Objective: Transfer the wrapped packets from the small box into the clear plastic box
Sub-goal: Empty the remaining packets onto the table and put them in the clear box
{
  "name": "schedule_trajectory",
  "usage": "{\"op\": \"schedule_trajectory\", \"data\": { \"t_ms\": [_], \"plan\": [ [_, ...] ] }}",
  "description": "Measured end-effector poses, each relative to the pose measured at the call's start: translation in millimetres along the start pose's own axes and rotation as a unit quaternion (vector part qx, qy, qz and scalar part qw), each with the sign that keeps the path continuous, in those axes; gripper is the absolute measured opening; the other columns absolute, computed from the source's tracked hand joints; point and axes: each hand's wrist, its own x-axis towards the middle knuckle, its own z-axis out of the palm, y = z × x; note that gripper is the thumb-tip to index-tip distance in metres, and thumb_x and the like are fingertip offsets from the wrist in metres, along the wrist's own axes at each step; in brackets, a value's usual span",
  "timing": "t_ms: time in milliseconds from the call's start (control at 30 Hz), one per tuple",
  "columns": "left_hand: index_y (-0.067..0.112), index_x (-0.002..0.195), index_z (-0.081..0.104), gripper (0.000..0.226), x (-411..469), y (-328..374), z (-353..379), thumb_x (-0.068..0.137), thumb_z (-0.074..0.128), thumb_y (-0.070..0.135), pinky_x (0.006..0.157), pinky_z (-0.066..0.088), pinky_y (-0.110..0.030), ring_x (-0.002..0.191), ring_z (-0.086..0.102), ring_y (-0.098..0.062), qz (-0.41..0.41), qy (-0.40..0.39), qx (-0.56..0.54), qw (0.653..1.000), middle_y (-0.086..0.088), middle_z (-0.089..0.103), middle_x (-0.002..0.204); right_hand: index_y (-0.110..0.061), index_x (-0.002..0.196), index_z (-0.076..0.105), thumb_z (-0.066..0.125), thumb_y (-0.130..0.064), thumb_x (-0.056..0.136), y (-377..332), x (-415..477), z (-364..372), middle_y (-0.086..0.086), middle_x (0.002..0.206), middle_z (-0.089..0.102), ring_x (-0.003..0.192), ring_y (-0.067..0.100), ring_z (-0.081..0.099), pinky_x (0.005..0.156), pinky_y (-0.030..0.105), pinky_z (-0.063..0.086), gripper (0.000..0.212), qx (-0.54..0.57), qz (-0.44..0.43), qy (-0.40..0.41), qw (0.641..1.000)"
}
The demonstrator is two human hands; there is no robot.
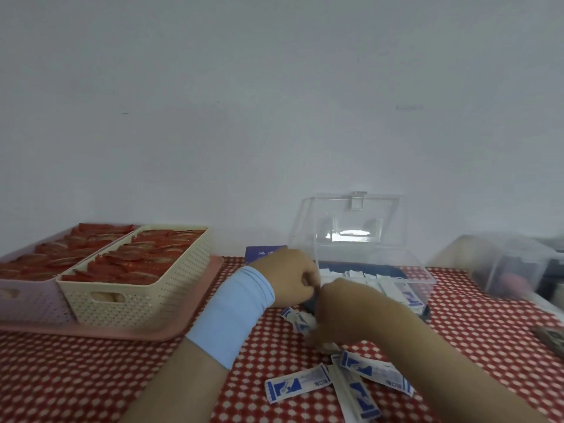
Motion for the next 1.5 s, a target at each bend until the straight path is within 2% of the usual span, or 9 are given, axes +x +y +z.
{"op": "schedule_trajectory", "data": {
  "t_ms": [133,267,467,633,733,900,1100,1333,1500],
  "plan": [
    [0.017,0.106,0.075,0.023,6.0,-4.2,21.8,0.091,0.061,0.027,0.08,0.055,-0.031,0.087,0.066,-0.023,-0.015,-0.104,0.053,0.993,-0.002,0.072,0.099,-0.019,0.116,0.066,0.073,-0.049,0.083,5.3,-4.4,9.2,-0.005,0.081,0.055,0.079,0.016,0.056,0.073,0.027,0.048,0.045,0.018,0.0,-0.006,1.0],
    [0.024,0.129,0.065,0.049,5.6,-8.2,34.4,0.085,0.07,0.045,0.092,0.055,-0.034,0.102,0.066,-0.019,-0.019,-0.18,0.066,0.981,0.003,0.07,0.119,-0.019,0.111,0.068,0.07,-0.043,0.088,13.6,-0.6,15.1,-0.004,0.086,0.064,0.078,0.013,0.06,0.071,0.024,0.049,0.033,0.048,0.001,-0.003,0.999],
    [0.027,0.12,0.073,0.029,5.9,-17.0,32.9,0.091,0.067,0.026,0.095,0.054,-0.029,0.102,0.066,-0.014,0.009,-0.139,0.063,0.988,0.008,0.071,0.119,-0.02,0.118,0.072,0.072,-0.04,0.087,21.0,2.9,15.2,0.0,0.106,0.072,0.093,0.016,0.067,0.09,0.032,0.056,0.037,0.088,0.001,-0.025,0.996],
    [0.031,0.113,0.076,0.025,8.3,-22.3,34.3,0.092,0.063,0.024,0.091,0.055,-0.029,0.093,0.067,-0.013,0.001,-0.094,0.041,0.995,0.01,0.075,0.109,-0.016,0.093,0.069,0.06,-0.023,0.092,19.0,3.7,19.5,0.0,0.083,0.063,0.075,0.016,0.059,0.072,0.025,0.05,0.012,0.095,0.007,0.02,0.995],
    [0.031,0.115,0.074,0.027,9.4,-24.2,36.3,0.092,0.062,0.027,0.092,0.055,-0.031,0.093,0.067,-0.014,-0.002,-0.103,0.039,0.994,0.01,0.075,0.109,-0.021,0.075,0.058,0.062,-0.026,0.092,15.8,2.5,18.2,-0.002,0.072,0.055,0.064,0.012,0.052,0.062,0.021,0.041,0.018,0.094,0.006,0.025,0.995],
    [0.03,0.118,0.073,0.028,12.7,-20.3,44.9,0.092,0.064,0.035,0.094,0.055,-0.034,0.097,0.067,-0.016,-0.012,-0.14,0.081,0.987,0.008,0.073,0.115,-0.019,0.118,0.072,0.07,-0.039,0.088,13.3,1.0,17.3,0.001,0.096,0.069,0.083,0.016,0.063,0.081,0.028,0.054,0.036,0.046,-0.026,-0.013,0.998],
    [0.026,0.124,0.07,0.037,12.9,-20.1,44.5,0.088,0.068,0.036,0.09,0.057,-0.035,0.097,0.068,-0.019,-0.003,-0.137,0.115,0.984,0.005,0.072,0.114,-0.014,0.116,0.068,0.063,-0.017,0.094,15.4,1.3,16.9,-0.002,0.078,0.052,0.081,0.018,0.055,0.081,0.028,0.049,0.023,0.023,-0.025,0.016,0.999],
    [0.02,0.122,0.071,0.033,10.1,-22.4,37.0,0.09,0.069,0.027,0.089,0.054,-0.026,0.094,0.066,-0.015,0.007,-0.135,0.091,0.987,0.004,0.072,0.117,-0.014,0.128,0.066,0.057,-0.011,0.099,21.6,-5.7,5.3,0.004,0.095,0.064,0.078,0.022,0.068,0.065,0.023,0.054,0.03,0.099,-0.051,-0.046,0.993],
    [0.025,0.116,0.071,0.029,6.3,-21.2,29.0,0.087,0.066,0.028,0.082,0.055,-0.027,0.087,0.062,-0.012,0.013,-0.094,0.068,0.993,0.005,0.07,0.107,-0.016,0.115,0.071,0.057,-0.014,0.096,23.2,-4.0,8.4,0.004,0.097,0.071,0.081,0.017,0.067,0.078,0.028,0.058,0.024,0.087,-0.037,-0.005,0.996]
  ]
}}
